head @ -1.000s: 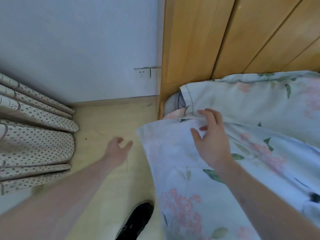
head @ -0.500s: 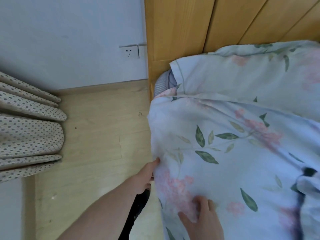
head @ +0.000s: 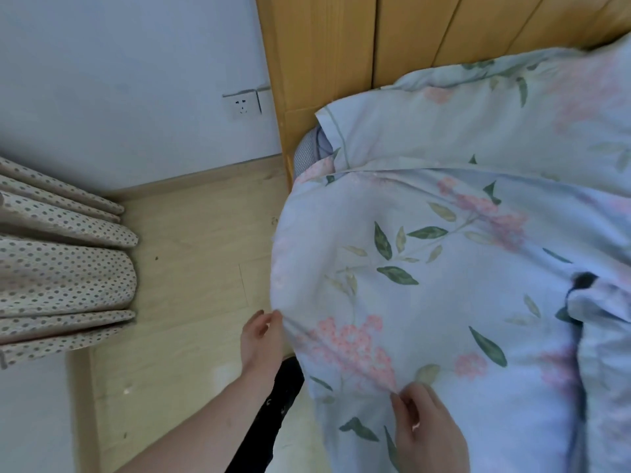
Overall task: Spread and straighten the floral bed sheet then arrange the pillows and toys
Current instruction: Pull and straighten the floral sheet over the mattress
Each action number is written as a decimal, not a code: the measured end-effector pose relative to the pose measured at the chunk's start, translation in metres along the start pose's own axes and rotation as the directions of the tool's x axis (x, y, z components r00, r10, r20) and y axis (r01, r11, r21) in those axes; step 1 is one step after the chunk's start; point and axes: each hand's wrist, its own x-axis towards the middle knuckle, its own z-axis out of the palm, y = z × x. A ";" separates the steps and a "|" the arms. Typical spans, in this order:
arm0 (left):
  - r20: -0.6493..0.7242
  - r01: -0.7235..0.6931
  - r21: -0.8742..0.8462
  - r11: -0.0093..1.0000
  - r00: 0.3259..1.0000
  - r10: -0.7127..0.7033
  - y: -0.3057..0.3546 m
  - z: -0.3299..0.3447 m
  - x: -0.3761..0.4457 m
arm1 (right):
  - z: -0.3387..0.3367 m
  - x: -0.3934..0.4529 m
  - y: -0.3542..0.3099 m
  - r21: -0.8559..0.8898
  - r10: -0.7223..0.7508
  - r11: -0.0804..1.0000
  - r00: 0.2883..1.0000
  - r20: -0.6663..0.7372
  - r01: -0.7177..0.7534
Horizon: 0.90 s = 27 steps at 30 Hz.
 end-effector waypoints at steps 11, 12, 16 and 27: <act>0.453 0.331 -0.177 0.927 0.863 -0.222 0.006 -0.027 -0.008 | -0.015 -0.016 0.009 0.103 0.021 0.994 0.999 -0.027 -0.018; 0.500 0.341 -0.165 0.925 0.838 -0.219 0.008 -0.032 -0.007 | -0.015 -0.017 0.009 0.133 0.048 0.990 0.998 -0.047 -0.041; 0.616 0.338 -0.125 0.933 0.763 -0.195 0.025 -0.055 -0.010 | -0.001 -0.036 -0.005 0.288 0.217 0.938 0.975 -0.045 -0.195; 0.158 -0.058 -0.230 0.972 0.983 0.096 0.073 -0.058 -0.014 | 0.107 -0.059 -0.114 0.013 0.076 0.996 0.956 0.285 -0.083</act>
